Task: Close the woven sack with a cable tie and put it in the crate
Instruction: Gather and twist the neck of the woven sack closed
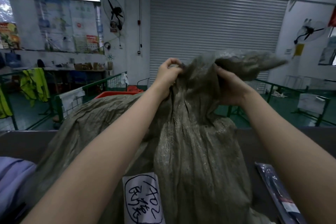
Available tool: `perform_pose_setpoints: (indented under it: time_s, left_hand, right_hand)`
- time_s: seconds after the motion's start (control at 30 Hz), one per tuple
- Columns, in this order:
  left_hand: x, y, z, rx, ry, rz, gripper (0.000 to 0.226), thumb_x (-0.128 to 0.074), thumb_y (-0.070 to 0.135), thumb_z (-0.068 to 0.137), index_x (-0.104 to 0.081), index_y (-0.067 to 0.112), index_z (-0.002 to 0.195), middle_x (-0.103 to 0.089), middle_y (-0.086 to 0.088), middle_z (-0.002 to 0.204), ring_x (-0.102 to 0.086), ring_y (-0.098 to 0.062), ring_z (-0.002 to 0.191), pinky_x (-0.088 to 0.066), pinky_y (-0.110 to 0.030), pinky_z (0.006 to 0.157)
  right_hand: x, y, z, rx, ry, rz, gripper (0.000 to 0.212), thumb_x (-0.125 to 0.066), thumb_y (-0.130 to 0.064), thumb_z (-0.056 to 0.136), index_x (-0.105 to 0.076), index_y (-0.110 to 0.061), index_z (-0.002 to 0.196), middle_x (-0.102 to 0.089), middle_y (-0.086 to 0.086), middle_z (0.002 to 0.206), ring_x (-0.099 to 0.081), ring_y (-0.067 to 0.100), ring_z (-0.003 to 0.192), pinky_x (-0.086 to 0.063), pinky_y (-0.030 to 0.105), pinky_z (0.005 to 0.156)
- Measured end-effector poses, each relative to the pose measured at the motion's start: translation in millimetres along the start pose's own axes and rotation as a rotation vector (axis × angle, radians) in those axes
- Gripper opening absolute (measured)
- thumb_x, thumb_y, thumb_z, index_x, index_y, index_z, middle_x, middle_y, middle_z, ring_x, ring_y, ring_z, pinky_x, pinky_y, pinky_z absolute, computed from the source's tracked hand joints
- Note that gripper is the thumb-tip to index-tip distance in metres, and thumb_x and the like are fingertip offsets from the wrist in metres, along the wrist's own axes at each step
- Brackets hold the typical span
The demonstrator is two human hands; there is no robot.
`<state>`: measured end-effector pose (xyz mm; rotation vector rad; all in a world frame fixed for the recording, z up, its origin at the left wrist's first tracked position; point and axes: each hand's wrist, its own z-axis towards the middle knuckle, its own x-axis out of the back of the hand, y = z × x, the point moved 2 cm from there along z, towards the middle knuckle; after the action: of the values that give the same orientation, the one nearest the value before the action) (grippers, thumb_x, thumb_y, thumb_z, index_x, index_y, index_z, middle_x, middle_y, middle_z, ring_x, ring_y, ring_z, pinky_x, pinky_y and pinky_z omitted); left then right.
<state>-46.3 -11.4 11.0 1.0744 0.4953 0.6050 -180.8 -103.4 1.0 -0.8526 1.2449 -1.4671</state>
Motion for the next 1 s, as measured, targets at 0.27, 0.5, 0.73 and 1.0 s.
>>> perform_pose_setpoints:
  time_s: [0.27,0.5,0.73,1.0]
  left_hand:
    - [-13,10,11,0.126,-0.276,-0.219,0.052,-0.037,0.035,0.095,-0.025,0.021,0.144,-0.042,-0.009,0.139,-0.049,-0.026,0.119,-0.04,-0.034,0.089]
    - [35,-13,28,0.227,0.133,0.292,0.069,-0.05,0.06,0.082,-0.042,0.008,0.127,-0.053,-0.009,0.118,-0.051,-0.024,0.103,-0.04,-0.033,0.087]
    - [3,-21,-4,0.383,-0.456,0.408,0.045,-0.035,0.025,0.098,-0.035,0.006,0.139,-0.053,-0.011,0.129,-0.053,-0.024,0.117,-0.043,-0.025,0.096]
    - [1,-11,39,0.012,0.117,0.342,0.031,-0.052,0.019,0.089,-0.06,0.006,0.115,-0.065,-0.015,0.113,-0.059,-0.03,0.107,-0.047,-0.035,0.091]
  right_hand:
    - [-12,17,22,-0.023,0.297,-0.122,0.032,-0.038,-0.017,0.097,-0.056,-0.006,0.122,-0.07,0.003,0.095,-0.063,0.015,0.087,-0.047,0.025,0.088]
    - [0,16,18,0.106,0.421,0.236,0.035,-0.029,-0.025,0.1,-0.058,-0.011,0.084,-0.073,-0.002,0.056,-0.059,0.018,0.079,-0.045,0.035,0.091]
    - [0,27,21,0.047,0.387,0.241,0.06,-0.028,-0.027,0.1,-0.069,-0.014,0.058,-0.067,0.003,0.046,-0.051,0.019,0.072,-0.043,0.028,0.069]
    - [40,32,2,-0.237,0.396,-0.08,0.027,-0.041,-0.026,0.097,-0.059,-0.01,0.084,-0.061,0.01,0.086,-0.057,0.02,0.078,-0.047,0.031,0.069]
